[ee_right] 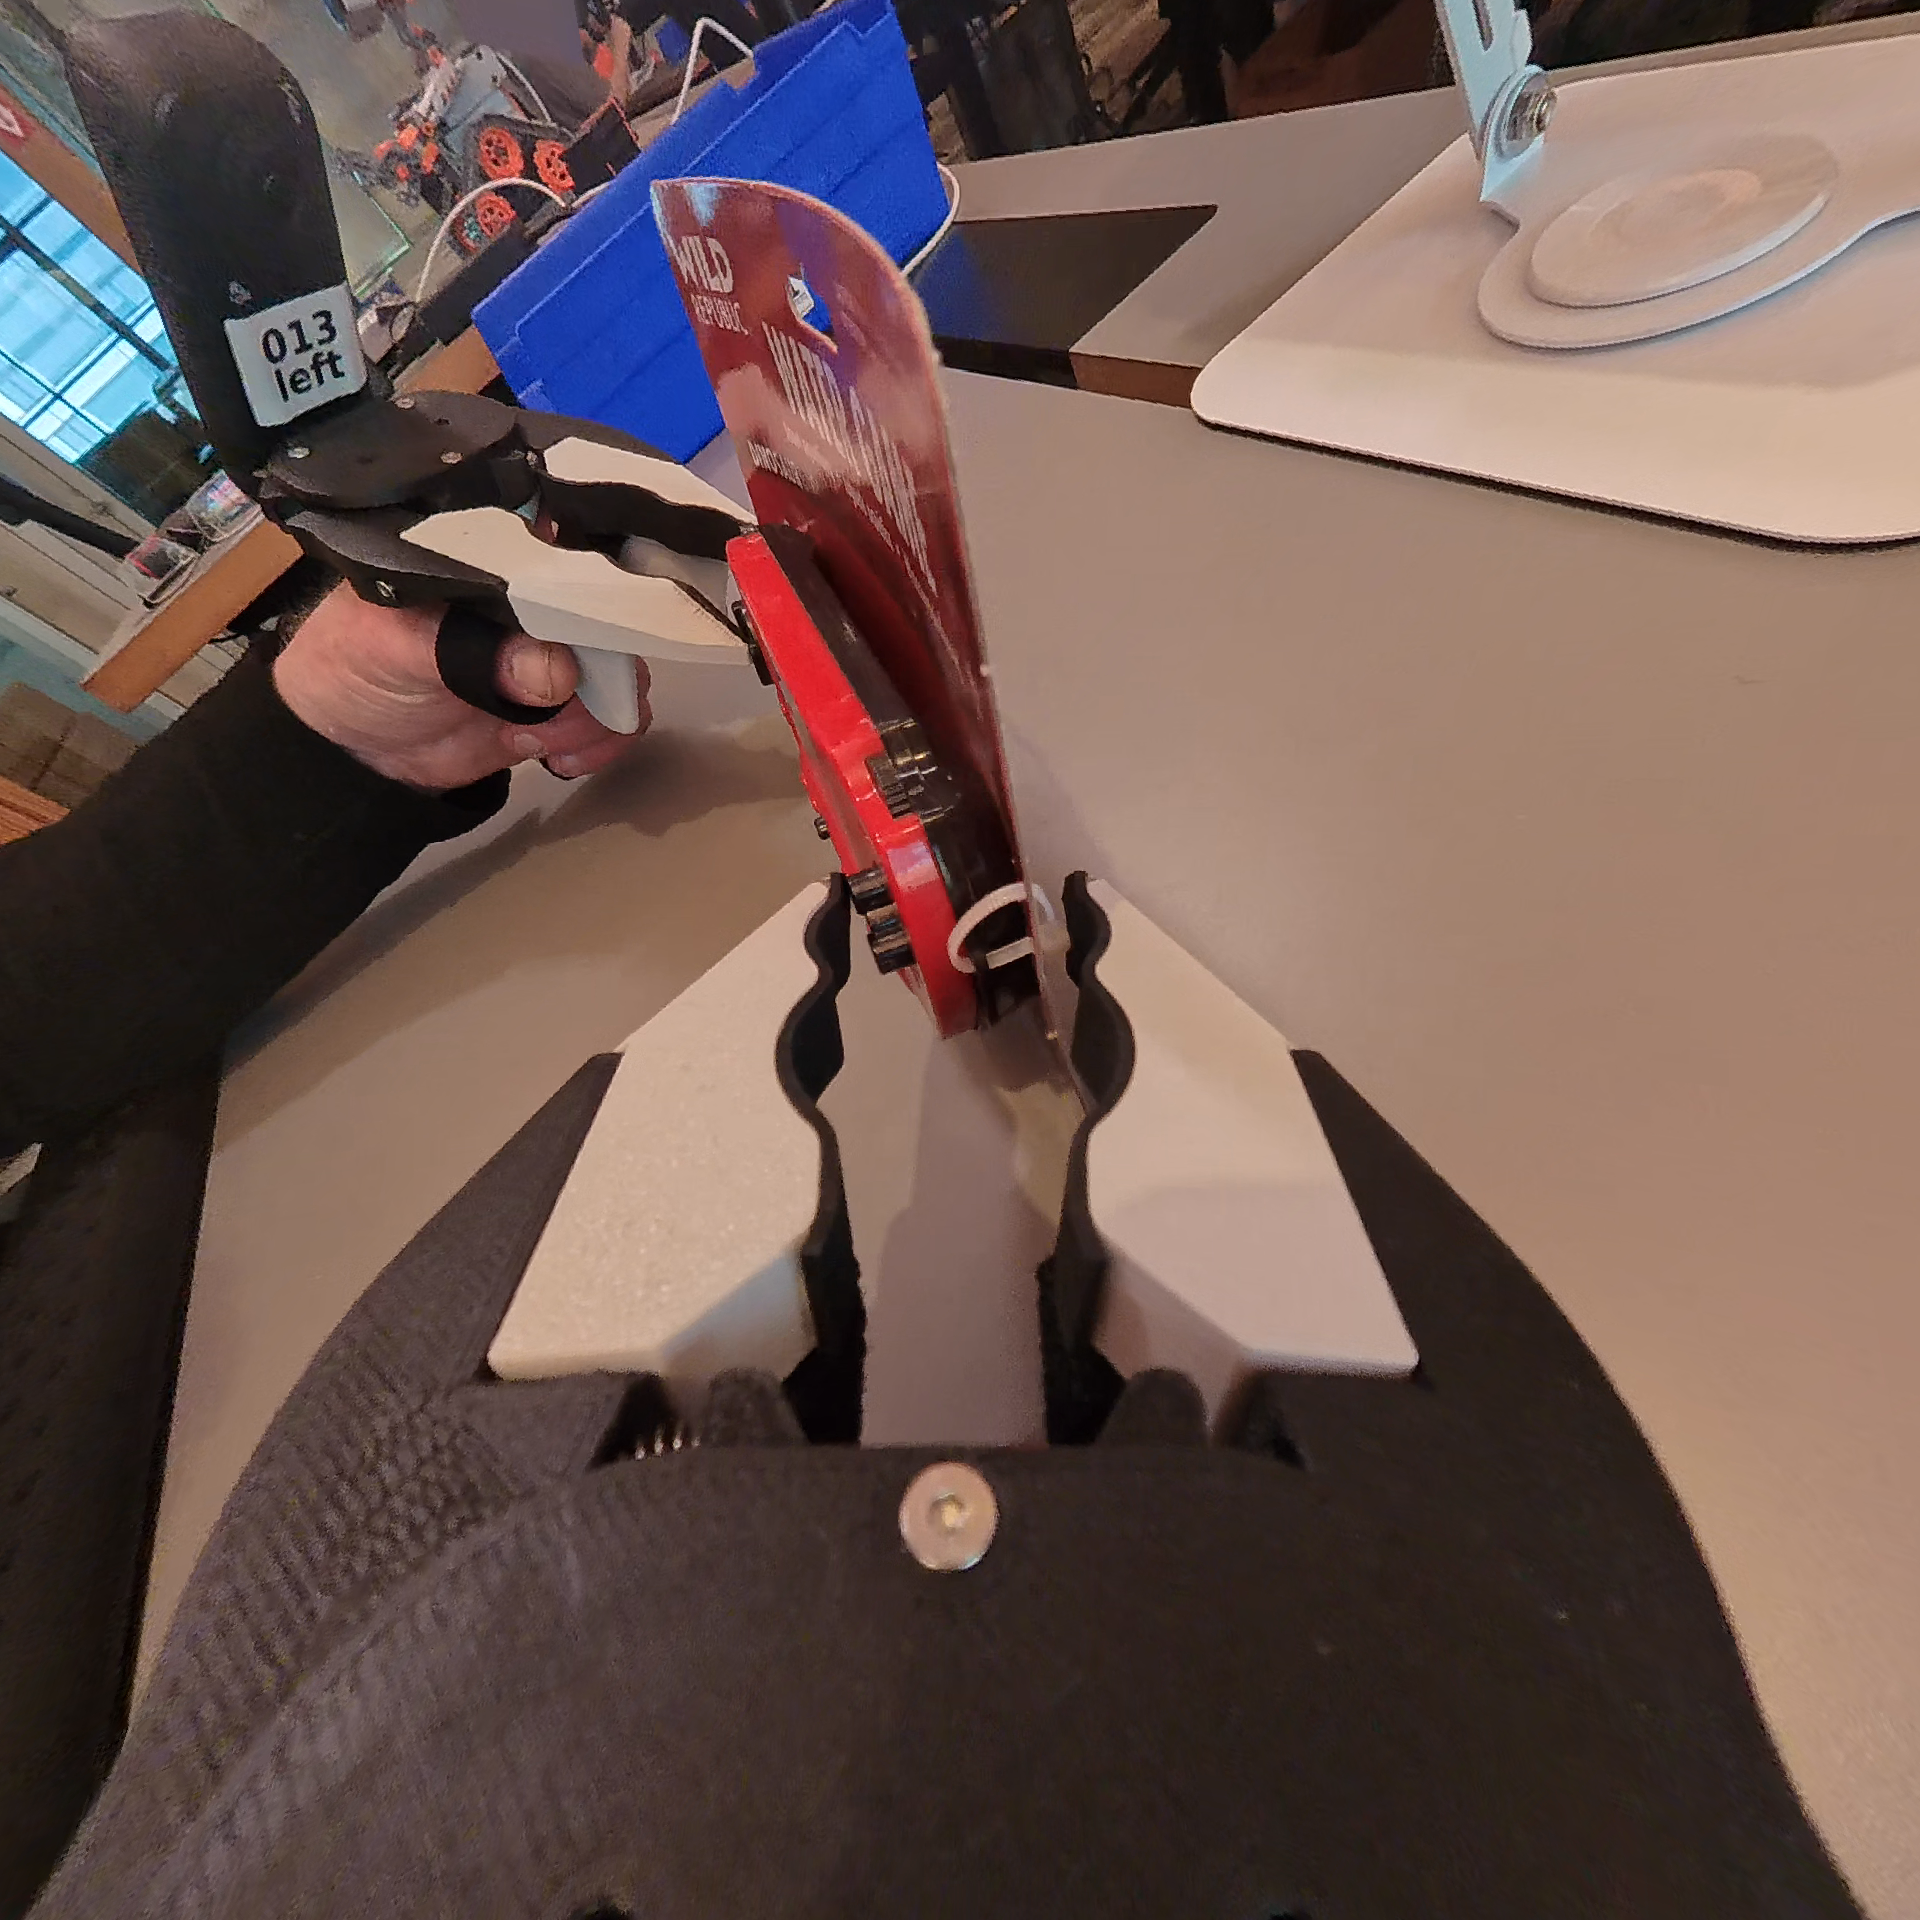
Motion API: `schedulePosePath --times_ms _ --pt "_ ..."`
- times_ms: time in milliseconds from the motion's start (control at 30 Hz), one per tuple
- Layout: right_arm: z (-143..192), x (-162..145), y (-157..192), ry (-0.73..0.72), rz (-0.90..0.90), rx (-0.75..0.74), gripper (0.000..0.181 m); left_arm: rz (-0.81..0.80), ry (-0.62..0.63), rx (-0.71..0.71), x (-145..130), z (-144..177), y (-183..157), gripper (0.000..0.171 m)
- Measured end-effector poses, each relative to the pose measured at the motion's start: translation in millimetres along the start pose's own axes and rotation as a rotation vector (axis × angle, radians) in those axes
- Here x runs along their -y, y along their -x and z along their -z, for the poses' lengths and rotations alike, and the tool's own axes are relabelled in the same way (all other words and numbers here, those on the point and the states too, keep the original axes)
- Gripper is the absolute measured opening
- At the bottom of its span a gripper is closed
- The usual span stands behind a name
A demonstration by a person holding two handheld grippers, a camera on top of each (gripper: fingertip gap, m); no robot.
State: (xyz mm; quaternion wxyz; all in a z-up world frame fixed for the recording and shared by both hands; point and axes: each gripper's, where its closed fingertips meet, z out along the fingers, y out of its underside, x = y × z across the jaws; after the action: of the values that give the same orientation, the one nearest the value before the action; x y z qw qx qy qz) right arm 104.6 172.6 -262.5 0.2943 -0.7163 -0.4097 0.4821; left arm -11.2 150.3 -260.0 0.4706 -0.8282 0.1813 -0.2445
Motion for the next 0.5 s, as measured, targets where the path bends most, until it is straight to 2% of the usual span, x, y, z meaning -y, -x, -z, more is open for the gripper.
schedulePosePath --times_ms 500 --pt "-0.1 2.4 0.8 0.014 0.045 -0.031 0.032 -0.024 -0.022 0.006 -1.3 1.2 -2.4 0.036"
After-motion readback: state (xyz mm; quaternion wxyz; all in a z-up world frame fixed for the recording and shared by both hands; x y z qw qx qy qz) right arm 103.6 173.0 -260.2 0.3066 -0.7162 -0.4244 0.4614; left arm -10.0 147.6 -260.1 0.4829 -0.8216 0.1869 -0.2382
